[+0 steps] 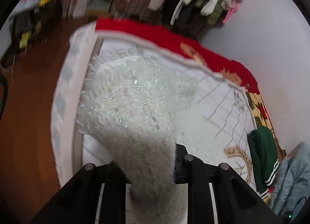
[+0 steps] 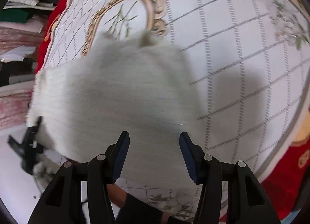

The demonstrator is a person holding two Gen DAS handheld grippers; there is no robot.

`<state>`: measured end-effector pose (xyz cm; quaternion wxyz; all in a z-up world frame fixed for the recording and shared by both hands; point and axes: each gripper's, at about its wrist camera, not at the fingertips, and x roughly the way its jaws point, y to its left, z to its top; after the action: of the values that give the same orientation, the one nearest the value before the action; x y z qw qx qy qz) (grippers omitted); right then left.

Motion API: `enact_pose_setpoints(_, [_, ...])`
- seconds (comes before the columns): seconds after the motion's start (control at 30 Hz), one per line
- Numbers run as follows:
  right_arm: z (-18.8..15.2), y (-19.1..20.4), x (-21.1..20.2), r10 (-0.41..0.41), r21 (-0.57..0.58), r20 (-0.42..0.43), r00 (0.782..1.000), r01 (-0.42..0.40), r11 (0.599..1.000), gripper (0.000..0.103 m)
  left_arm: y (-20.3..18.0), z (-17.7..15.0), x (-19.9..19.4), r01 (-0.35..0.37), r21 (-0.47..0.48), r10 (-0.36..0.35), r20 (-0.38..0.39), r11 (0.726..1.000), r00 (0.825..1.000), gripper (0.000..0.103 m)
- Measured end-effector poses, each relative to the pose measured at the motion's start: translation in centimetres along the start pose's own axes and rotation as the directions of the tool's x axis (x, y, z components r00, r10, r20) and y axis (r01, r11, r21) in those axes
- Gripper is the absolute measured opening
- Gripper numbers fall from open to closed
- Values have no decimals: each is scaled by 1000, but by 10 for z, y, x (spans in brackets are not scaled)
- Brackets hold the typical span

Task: Fold large clothes

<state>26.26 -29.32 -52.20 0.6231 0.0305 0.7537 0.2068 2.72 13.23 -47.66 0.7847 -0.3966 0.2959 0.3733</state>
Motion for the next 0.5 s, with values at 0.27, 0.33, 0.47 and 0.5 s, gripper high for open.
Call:
enact_pose_setpoints(0.27, [-22,-26,81,165,106,-120,979,-153,983,56,-68,-7,-47,13,431,-59,93,902,994,17])
enact_pose_setpoints(0.33, [-24,-29,94,169,116,-94,981,-158,981,57,-95,-26,-60,59,550,-117,71,833,991,17])
enact_pose_setpoints(0.47, [-25,-35,99,201,112,-75,977,-192,975,57,-143,-89,-79,197,760,-242,-54,619,969,17])
enact_pose_setpoints(0.5, [-28,-41,97,209,114,-77,975,-200,973,57,-154,-106,-80,229,793,-262,-91,564,961,17])
